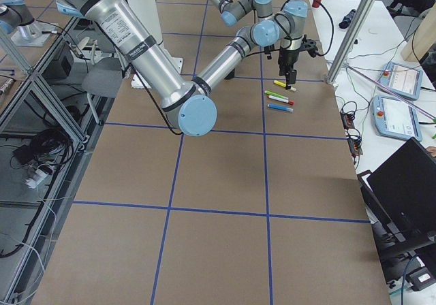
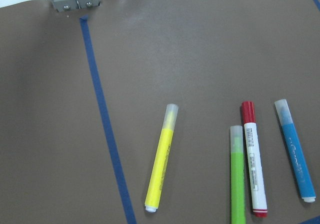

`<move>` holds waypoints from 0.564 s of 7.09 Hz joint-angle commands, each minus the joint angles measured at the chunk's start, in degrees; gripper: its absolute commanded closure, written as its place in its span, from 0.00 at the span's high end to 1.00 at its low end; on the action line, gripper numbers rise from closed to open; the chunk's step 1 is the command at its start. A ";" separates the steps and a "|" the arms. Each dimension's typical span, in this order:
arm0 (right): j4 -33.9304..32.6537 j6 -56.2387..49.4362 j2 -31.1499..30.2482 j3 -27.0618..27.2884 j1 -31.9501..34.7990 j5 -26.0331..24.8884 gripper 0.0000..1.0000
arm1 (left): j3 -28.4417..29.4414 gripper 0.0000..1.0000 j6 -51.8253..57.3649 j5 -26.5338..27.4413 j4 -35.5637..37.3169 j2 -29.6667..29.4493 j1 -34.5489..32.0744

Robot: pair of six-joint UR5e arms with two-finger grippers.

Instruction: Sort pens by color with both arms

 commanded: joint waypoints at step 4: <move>-0.20 -27.20 -10.29 -0.26 14.74 6.13 1.00 | -29.86 0.99 26.05 -15.69 22.68 21.53 -17.14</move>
